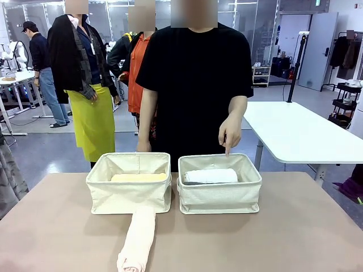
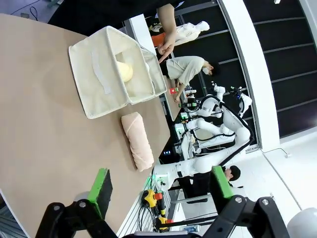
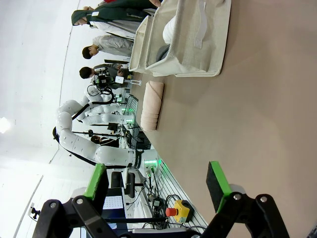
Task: Divide the towels into two baskets.
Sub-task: Pick up one hotel-folded towel from the bottom of the table and place it in the Fabric basket indicated by the person.
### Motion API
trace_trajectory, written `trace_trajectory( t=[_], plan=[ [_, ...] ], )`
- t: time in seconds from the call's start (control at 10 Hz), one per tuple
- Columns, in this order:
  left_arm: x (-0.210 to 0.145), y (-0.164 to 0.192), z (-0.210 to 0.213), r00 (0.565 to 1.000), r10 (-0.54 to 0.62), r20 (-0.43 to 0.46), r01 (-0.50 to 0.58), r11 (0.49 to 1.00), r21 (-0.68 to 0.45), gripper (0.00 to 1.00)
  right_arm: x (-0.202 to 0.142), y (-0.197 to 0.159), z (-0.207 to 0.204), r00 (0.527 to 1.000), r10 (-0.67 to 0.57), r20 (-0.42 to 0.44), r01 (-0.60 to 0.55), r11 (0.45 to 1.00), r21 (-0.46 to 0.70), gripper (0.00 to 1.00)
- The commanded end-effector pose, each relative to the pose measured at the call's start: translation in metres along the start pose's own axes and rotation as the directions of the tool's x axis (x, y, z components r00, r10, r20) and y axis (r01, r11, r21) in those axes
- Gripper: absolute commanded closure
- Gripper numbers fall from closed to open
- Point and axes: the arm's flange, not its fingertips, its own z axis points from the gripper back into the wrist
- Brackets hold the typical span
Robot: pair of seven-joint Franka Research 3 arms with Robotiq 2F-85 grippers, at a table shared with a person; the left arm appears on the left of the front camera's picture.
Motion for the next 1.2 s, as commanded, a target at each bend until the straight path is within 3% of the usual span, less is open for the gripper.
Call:
trace_trajectory(
  t=[0.0, 0.4, 0.6, 0.8, 1.1],
  plan=[
    [-0.001, -0.003, 0.001, 1.000, 0.000, -0.001, 0.000, 1.000, 0.023, 0.00, -0.003, 0.005, -0.003, 1.000, -0.022, 0.001, 0.022, 1.000, -0.016, 0.00],
    [0.000, 0.000, 0.000, 1.000, 0.000, 0.000, 0.000, 1.000, 0.000, 0.00, -0.003, 0.005, -0.003, 1.000, -0.022, 0.001, 0.022, 1.000, -0.016, 0.00],
    [-0.002, -0.036, -0.054, 0.996, -0.017, -0.092, 0.026, 0.995, 0.093, 0.00, -0.003, 0.005, -0.003, 1.000, -0.022, 0.001, 0.022, 1.000, -0.016, 0.00],
    [-0.011, -0.077, -0.115, 0.985, 0.044, -0.167, -0.009, 0.979, 0.203, 0.00, -0.003, 0.005, -0.003, 1.000, -0.022, 0.001, 0.022, 1.000, -0.016, 0.00],
    [-0.035, -0.115, -0.213, 0.971, 0.080, -0.223, 0.026, 0.898, 0.438, 0.00, -0.003, 0.005, -0.003, 1.000, -0.022, 0.001, 0.022, 1.000, -0.016, 0.00]
  ],
)
